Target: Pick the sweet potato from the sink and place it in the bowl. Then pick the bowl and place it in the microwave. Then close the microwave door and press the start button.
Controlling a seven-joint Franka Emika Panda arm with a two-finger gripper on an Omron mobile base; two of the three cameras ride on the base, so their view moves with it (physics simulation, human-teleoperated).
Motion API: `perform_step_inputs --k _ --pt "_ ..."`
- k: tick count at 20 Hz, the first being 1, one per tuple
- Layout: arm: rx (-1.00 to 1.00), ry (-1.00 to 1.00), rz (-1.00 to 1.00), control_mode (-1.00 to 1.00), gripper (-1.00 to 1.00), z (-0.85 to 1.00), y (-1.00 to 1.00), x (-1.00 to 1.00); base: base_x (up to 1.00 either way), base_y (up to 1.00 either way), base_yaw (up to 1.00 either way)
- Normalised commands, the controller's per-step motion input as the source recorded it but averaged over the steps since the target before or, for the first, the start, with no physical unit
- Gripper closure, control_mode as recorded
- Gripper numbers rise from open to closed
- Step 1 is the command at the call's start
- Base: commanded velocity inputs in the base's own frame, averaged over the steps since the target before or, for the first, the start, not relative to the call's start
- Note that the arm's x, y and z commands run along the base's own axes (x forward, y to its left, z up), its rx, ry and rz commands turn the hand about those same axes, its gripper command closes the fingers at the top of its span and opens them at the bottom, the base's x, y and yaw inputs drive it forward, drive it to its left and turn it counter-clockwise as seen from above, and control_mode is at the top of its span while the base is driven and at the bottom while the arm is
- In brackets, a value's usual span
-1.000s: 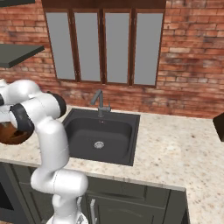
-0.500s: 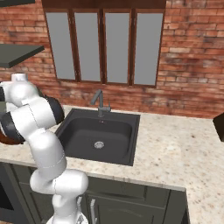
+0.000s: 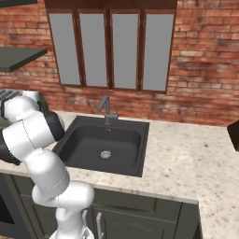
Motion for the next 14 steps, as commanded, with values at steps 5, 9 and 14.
perform_step_inputs --k 5,9,14 --pt "0.06 0.0 -0.05 -1.0 -1.0 -0.1 0.05 0.0 0.0 0.0 0.0" --pt "0.02 0.0 -0.03 -1.0 -1.0 -0.24 0.1 0.01 0.0 0.0 0.0" --pt "0.0 0.0 -0.05 -1.0 -1.0 -0.2 0.28 0.04 0.0 0.0 0.0"
